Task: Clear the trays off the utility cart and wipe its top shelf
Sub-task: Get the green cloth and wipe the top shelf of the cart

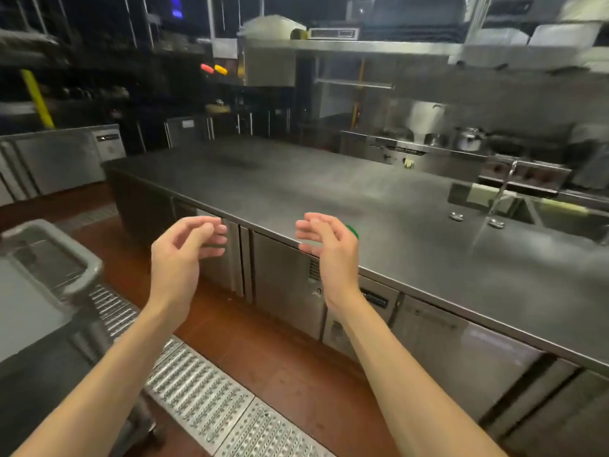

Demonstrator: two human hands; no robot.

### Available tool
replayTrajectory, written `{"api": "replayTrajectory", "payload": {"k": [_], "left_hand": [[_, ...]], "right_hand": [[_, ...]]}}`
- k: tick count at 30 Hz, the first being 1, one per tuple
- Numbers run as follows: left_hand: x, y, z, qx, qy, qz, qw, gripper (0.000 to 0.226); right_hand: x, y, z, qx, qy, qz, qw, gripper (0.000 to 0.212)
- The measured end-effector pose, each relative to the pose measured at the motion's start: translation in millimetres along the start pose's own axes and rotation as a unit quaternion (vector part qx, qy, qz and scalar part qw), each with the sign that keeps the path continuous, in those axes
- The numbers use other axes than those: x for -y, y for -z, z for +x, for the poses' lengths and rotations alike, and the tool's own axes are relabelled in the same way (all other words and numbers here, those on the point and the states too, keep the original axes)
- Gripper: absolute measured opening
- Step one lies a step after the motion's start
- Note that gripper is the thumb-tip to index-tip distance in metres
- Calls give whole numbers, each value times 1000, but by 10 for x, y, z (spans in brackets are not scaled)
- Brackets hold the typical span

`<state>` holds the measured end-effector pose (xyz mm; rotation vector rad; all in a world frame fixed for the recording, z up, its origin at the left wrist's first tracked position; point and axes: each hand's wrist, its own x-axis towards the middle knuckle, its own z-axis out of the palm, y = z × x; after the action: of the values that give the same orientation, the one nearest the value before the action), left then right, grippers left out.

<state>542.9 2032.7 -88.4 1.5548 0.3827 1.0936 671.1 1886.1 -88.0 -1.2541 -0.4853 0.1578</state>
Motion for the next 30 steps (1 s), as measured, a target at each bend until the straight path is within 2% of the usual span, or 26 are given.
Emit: {"api": "replayTrajectory", "payload": {"k": [5,10,16,25,30], "left_hand": [[571,-667,433,46,34,-23,998,20],[1311,-1132,1083,77,63,-44,994,19],[2269,-1834,2090,126,145,-51,980,17],[3406,-3102,3254,232,198,31,952,11],[4290,-3778,3806,280,183,138,932,9]], "right_hand": [[-323,555,615,-69,-8,-15,997,19],[-823,898,1411,-131,-25,-54,990,18],[-1390,1189,2566,-203,-52,-99,973,17],[-2235,1747,4025,-264,-117,-150,946,12],[-3113,2114,4902,-230,-172,-225,931,13]]}}
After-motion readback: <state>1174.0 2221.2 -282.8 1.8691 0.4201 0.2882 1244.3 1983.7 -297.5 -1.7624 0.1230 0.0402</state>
